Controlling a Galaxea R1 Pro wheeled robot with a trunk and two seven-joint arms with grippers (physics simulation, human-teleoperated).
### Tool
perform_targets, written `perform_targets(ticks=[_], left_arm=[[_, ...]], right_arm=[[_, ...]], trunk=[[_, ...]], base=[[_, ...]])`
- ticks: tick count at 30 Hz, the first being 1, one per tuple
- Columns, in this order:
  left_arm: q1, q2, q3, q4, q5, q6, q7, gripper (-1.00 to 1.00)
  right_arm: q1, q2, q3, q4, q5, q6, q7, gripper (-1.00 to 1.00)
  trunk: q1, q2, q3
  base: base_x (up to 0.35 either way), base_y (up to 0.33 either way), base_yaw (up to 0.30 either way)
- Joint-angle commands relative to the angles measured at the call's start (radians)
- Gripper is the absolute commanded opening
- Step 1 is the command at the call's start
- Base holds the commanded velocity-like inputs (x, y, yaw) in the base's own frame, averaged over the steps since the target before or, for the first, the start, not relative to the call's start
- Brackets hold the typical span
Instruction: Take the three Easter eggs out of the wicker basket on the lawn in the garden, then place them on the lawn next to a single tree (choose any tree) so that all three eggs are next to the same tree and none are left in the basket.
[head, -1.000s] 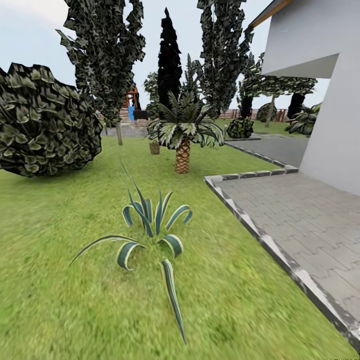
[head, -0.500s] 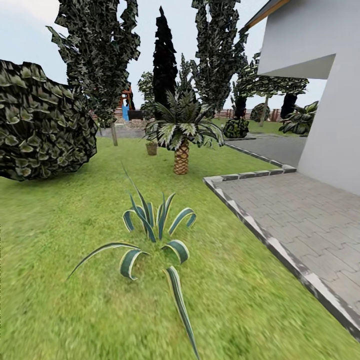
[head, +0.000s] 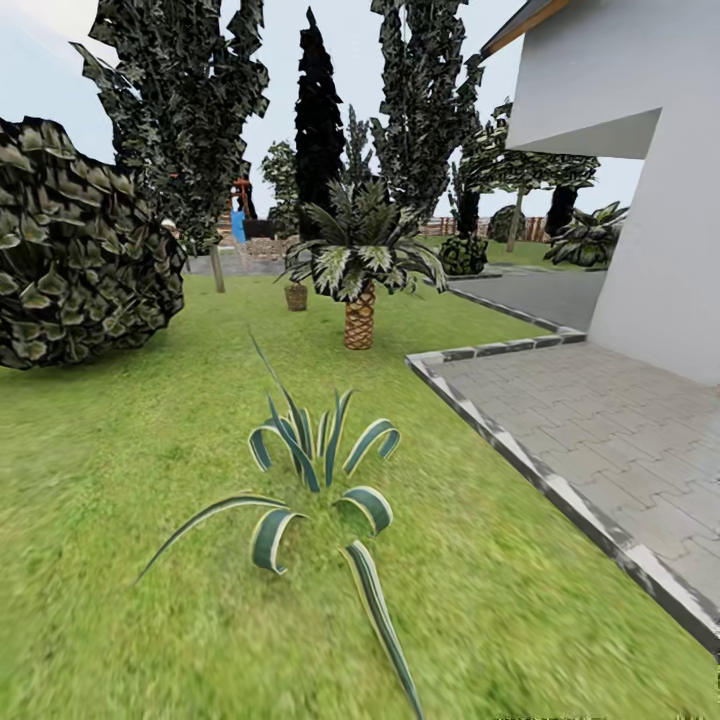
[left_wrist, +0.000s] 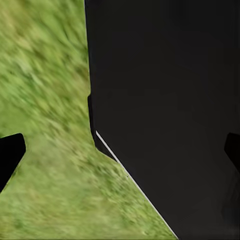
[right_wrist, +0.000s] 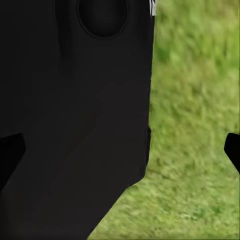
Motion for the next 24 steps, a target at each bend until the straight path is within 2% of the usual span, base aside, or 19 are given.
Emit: perform_targets(ticks=[1, 7, 24], left_arm=[[0.001, 0.000, 0.000, -0.002, -0.001, 0.000, 0.000, 1.00], [0.001, 0.000, 0.000, -0.002, -0.001, 0.000, 0.000, 1.00], [0.001, 0.000, 0.000, -0.002, 0.001, 0.001, 0.000, 1.00]], right_arm=[[0.000, 0.000, 0.000, 0.000, 0.000, -0.001, 0.000, 1.00], [0.000, -0.001, -0.002, 0.000, 0.000, 0.000, 0.000, 1.00], [0.000, -0.001, -0.003, 0.000, -0.001, 0.001, 0.000, 1.00]], trunk=[[0.000, 0.000, -0.001], [0.000, 0.000, -0.003], [0.000, 0.000, -0.004]], base=[[0.134, 0.306, -0.266], [0.134, 0.306, -0.148], [0.021, 0.326, -0.004]])
